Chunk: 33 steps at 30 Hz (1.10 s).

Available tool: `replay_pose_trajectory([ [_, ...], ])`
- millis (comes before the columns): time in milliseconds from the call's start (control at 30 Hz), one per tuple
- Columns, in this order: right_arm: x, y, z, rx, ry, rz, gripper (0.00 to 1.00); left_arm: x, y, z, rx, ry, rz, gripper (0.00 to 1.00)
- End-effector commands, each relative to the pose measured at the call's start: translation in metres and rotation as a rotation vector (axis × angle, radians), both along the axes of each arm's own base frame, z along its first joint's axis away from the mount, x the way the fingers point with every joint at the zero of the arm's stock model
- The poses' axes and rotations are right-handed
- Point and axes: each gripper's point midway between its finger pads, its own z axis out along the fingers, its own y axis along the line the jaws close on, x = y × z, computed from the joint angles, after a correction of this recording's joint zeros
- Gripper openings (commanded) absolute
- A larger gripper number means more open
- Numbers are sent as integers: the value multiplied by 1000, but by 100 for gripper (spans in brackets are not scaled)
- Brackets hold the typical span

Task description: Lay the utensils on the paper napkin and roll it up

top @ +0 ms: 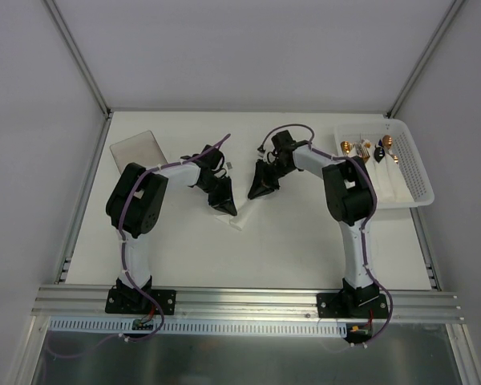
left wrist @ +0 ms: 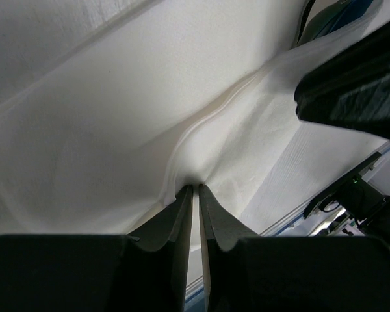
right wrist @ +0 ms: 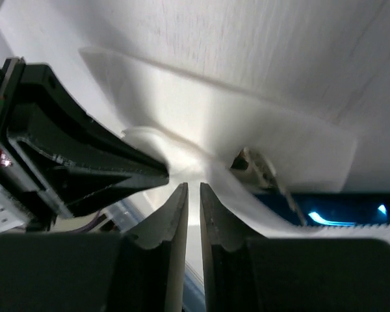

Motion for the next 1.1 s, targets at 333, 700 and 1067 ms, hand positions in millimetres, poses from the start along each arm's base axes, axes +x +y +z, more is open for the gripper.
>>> replay_pose_trajectory([
  [333, 6, 15, 38, 168, 47, -140, 17, -8, 28, -44, 158, 63, 61, 10],
  [700, 2, 11, 19, 25, 32, -138, 16, -6, 28, -43, 159, 58, 73, 10],
  [1067, -17, 2, -7, -31, 73, -119, 15, -5, 27, -42, 157, 56, 84, 11],
])
